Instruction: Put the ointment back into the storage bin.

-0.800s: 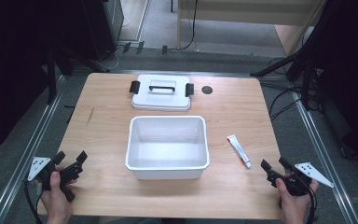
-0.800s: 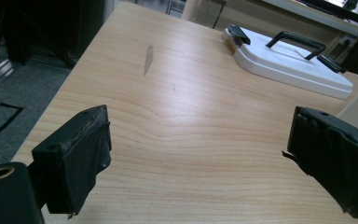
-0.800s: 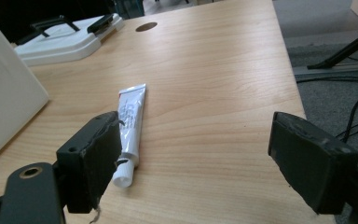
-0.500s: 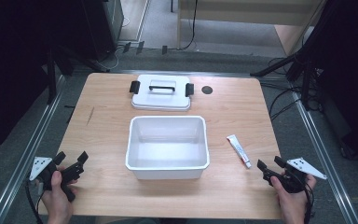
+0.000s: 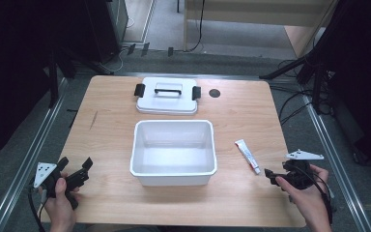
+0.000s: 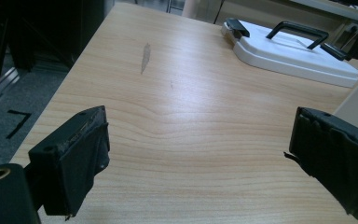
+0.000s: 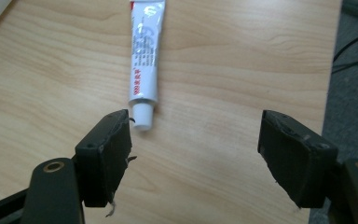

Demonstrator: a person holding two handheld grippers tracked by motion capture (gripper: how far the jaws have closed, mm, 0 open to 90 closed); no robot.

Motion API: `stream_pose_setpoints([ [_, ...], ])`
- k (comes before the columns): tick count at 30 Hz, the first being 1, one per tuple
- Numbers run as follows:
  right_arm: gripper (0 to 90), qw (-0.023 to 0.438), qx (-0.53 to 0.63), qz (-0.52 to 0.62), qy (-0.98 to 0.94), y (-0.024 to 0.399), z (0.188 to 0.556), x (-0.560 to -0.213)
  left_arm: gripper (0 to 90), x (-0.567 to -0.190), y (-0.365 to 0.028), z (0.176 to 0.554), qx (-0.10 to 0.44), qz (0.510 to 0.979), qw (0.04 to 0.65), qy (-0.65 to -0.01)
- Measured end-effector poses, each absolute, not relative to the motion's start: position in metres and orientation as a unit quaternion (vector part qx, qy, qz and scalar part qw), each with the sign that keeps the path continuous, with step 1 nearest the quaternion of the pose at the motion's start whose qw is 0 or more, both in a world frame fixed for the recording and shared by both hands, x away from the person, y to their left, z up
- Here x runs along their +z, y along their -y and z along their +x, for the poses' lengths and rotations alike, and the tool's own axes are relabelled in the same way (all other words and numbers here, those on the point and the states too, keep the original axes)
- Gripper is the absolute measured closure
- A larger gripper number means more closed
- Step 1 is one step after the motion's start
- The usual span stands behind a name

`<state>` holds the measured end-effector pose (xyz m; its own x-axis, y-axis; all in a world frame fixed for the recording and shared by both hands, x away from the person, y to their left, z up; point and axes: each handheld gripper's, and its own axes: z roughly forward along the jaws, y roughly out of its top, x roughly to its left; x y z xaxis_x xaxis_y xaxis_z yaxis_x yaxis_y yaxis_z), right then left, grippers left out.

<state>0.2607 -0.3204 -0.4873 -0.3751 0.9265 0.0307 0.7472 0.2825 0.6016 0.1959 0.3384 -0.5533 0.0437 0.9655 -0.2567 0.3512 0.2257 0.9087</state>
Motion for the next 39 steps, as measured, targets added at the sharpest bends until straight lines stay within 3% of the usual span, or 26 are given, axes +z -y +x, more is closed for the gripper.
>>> stream_pose_setpoints([
  [10, 24.3, 0.108, 0.185, 0.518, -0.828, 0.299, 0.284, -0.474, 5.9, -0.553, -0.337, 0.197, 0.317, 0.543, 0.48, -0.612],
  [29, 24.9, 0.074, 0.044, 0.489, -0.868, 0.251, 0.326, -0.471, 6.0, -0.553, -0.337, 0.196, 0.318, 0.543, 0.481, -0.61],
  [39, 34.7, 0.055, 0.003, 0.5, -0.864, 0.237, 0.343, -0.481, 6.0, -0.553, -0.337, 0.196, 0.317, 0.542, 0.482, -0.611],
])
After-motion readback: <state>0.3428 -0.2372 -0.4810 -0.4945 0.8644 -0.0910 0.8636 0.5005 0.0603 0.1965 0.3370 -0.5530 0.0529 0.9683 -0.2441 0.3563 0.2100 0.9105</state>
